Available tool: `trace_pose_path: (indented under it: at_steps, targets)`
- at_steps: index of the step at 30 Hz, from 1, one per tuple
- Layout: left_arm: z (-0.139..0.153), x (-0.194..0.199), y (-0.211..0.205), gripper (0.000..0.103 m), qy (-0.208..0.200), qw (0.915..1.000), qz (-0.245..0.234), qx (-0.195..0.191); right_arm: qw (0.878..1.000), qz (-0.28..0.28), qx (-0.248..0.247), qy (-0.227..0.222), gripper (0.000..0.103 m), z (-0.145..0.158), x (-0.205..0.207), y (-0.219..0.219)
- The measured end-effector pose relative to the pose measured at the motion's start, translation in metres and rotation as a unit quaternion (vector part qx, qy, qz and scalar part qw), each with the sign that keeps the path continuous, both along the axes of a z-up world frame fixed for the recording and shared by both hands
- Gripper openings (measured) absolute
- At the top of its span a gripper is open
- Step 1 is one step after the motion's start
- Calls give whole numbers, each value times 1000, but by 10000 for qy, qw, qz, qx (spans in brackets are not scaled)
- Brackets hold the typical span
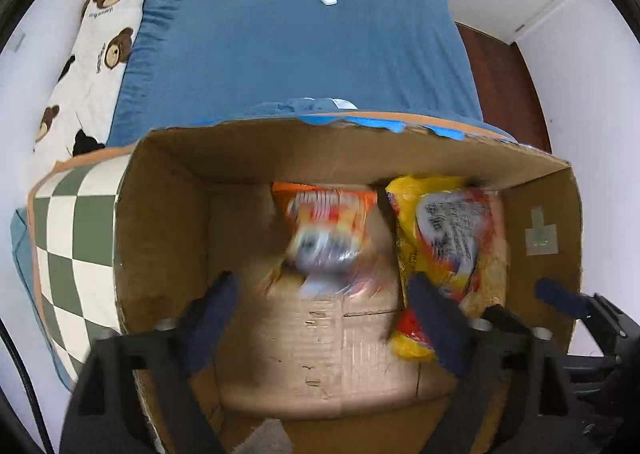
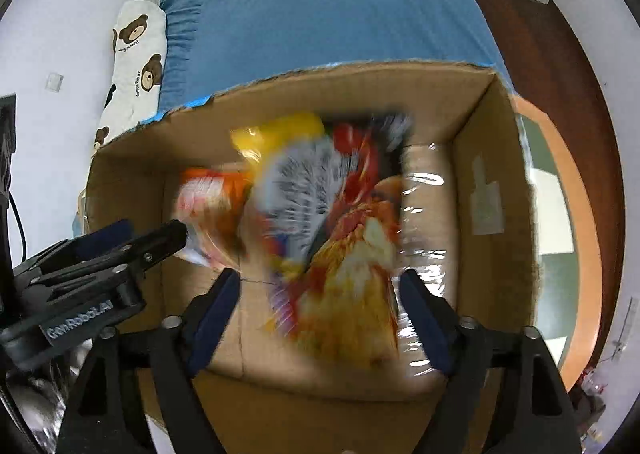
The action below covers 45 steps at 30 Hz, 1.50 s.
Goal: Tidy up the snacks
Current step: 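Carry both packets into the cardboard box and open both tools, then grasp the yellow GUOBA chip bag with left tool while right grasps the clear bread bag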
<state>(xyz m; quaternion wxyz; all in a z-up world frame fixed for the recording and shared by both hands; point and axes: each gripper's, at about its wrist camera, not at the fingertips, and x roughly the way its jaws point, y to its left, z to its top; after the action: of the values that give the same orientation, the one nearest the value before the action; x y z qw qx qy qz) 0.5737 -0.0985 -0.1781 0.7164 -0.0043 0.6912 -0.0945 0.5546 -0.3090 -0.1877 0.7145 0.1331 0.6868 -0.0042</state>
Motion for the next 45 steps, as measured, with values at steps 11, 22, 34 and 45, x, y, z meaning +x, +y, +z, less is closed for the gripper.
trace_pose_path:
  at_steps: [11, 22, 34, 45]
  targets:
    - [3, -38, 2, 97, -187, 9998, -74, 52, 9981, 315, -526, -75, 97, 10, -52, 23]
    - [63, -102, 14, 97, -1209, 9927, -33, -9, 9905, 234, -1022, -892, 97, 59, -126, 35]
    - [126, -178, 27, 97, -2080, 9781, -22, -86, 9732, 125, -1272, -1910, 97, 135, -206, 56]
    - [125, -263, 41, 97, -2103, 9774, 72, -183, 9766, -120, -628, -2055, 97, 146, -304, 63]
